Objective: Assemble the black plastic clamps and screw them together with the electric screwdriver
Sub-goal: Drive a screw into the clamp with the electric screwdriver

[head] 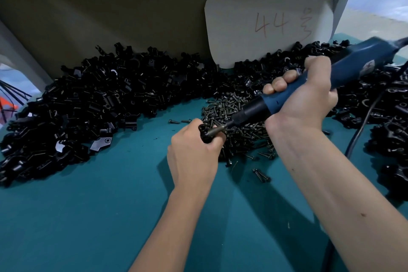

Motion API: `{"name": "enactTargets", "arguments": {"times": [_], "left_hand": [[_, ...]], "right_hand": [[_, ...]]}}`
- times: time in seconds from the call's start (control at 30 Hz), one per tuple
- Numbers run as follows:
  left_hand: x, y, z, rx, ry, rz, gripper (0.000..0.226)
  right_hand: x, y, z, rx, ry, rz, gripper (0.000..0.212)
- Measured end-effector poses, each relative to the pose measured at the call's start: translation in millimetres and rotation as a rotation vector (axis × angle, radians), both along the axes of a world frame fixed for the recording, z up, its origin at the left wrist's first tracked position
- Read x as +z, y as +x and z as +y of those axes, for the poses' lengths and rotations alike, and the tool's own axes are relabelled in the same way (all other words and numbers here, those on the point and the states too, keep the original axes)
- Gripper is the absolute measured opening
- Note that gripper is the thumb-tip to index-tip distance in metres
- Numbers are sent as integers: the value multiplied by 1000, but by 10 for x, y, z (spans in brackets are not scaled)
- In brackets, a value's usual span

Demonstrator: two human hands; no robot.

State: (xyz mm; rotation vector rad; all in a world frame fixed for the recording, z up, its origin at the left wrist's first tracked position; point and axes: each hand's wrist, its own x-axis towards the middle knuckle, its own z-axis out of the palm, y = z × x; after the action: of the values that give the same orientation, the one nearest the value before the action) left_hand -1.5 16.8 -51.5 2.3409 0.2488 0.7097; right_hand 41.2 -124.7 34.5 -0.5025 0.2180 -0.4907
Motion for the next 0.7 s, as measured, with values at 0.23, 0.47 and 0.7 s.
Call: {"name": "enactTargets", "arguments": {"times": [0.23, 0.47, 0.7], "left_hand": [[-3, 31, 107, 48, -162, -68, 41], [153, 77, 236, -216, -1418, -23, 34], [190, 92, 268, -367, -1810, 71, 36]], "right_hand": [[114, -49, -29, 180, 91, -56, 28], [59, 68, -220, 377, -279, 215, 34], [-261, 112, -73, 444, -921, 364, 50]]}}
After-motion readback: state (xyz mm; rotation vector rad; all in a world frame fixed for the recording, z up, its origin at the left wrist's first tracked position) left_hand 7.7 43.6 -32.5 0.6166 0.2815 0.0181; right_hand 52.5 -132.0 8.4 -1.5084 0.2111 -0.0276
